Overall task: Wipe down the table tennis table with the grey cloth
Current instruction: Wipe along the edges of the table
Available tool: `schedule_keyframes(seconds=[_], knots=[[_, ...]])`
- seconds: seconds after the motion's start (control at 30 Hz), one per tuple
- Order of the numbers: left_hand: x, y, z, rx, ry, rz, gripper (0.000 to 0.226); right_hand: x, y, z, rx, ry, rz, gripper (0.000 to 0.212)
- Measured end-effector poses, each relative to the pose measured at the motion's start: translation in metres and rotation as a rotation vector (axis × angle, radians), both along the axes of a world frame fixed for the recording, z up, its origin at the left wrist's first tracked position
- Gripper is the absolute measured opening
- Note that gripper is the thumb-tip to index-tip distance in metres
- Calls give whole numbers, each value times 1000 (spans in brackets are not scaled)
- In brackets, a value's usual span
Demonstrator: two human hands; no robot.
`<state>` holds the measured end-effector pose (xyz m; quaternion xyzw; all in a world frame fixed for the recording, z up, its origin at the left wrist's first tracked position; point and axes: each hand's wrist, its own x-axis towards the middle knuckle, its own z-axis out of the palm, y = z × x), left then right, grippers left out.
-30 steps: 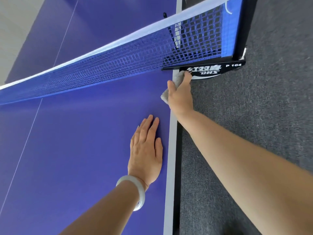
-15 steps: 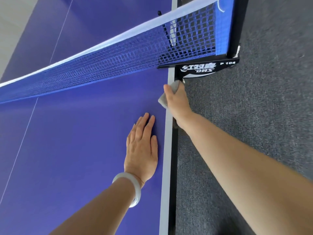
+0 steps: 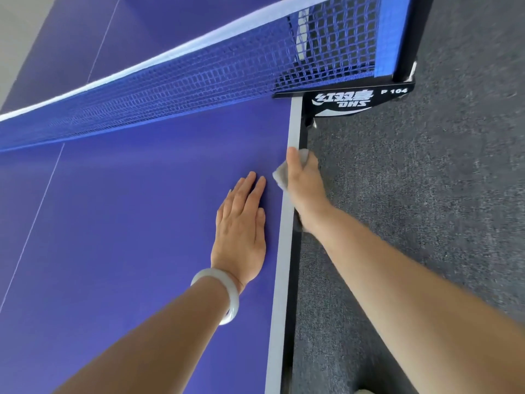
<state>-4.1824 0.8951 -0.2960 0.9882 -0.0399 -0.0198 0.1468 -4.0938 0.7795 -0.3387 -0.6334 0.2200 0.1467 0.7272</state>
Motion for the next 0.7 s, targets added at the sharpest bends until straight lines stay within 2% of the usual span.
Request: schedule_keyframes(seconds=[0.1, 0.23, 0.33, 0.43, 0.53, 0.6, 0.7], knots=[[-1, 1, -1, -13, -10, -4, 52, 6, 2, 1, -13, -14, -12, 51], [-3, 3, -3, -28, -40, -1, 51, -116, 20, -5, -35, -47, -37, 68], [-4, 4, -5, -52, -62, 10, 53, -189, 30, -5, 83, -26, -15, 71], [-4, 3, -6, -108, -74, 33, 56, -193, 28, -9, 132, 7, 23, 74], [-18, -2, -2, -233, -79, 148, 57, -188, 23, -6, -9, -40, 94, 77], [-49, -6, 0, -298, -82, 168, 52, -187, 20, -5, -19, -54, 102, 72], [-132, 5, 0, -187, -51, 75, 45, -185, 21, -3, 14, -42, 127, 53]])
